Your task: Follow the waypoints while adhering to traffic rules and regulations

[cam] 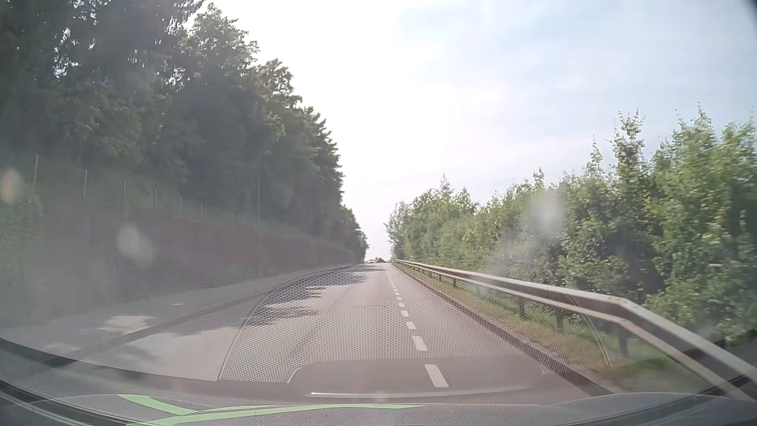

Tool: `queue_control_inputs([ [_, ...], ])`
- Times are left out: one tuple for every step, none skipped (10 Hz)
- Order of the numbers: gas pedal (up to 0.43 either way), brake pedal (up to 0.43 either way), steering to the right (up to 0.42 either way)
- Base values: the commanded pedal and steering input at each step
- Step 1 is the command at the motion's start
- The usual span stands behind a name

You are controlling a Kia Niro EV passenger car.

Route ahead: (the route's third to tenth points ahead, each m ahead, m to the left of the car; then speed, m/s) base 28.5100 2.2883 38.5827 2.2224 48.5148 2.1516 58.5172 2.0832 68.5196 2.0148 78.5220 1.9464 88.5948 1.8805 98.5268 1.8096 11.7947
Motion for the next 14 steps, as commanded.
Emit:
queue_control_inputs([
  [0.157, 0.000, 0.006],
  [0.157, 0.000, 0.006],
  [0.157, 0.000, 0.005],
  [0.169, 0.000, 0.003],
  [0.169, 0.000, 0.001],
  [0.169, 0.000, 0.001],
  [0.169, 0.000, 0.000],
  [0.169, 0.000, -0.001],
  [0.169, 0.000, -0.001],
  [0.169, 0.000, -0.001],
  [0.169, 0.000, -0.001],
  [0.169, 0.000, -0.001],
  [0.169, 0.000, -0.001],
  [0.169, 0.000, -0.001],
])
